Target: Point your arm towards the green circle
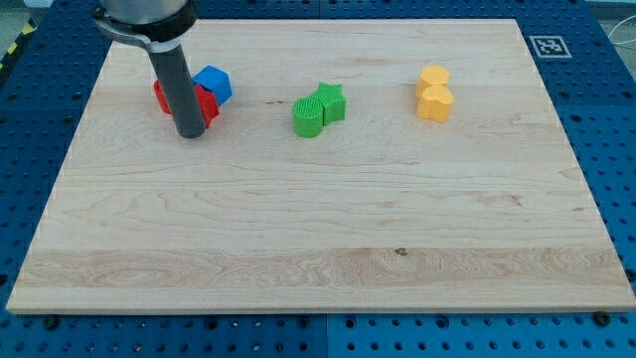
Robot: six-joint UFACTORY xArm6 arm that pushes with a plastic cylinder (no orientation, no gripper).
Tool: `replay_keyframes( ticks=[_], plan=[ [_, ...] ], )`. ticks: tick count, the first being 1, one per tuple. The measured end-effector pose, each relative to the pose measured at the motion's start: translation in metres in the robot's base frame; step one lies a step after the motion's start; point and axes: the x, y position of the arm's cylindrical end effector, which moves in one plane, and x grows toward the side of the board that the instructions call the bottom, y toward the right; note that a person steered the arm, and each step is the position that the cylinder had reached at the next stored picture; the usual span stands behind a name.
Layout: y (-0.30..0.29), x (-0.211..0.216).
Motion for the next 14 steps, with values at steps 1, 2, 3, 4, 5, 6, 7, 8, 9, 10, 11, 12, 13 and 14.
replay_keyframes(
  ticks=[1,2,3,4,5,6,7,8,9,10,11,12,13,14],
  plan=[
    [0.004,0.018],
    [0.023,0.039],
    [0.039,0.044],
    [0.045,0.039],
    [0.047,0.017],
    [0.047,0.011],
    [0.047,0.007],
    [0.047,0.006],
    [0.047,0.004],
    [0.046,0.004],
    [0.044,0.004],
    [0.044,0.004],
    [0.044,-0.001],
    [0.044,-0.012]
  ],
)
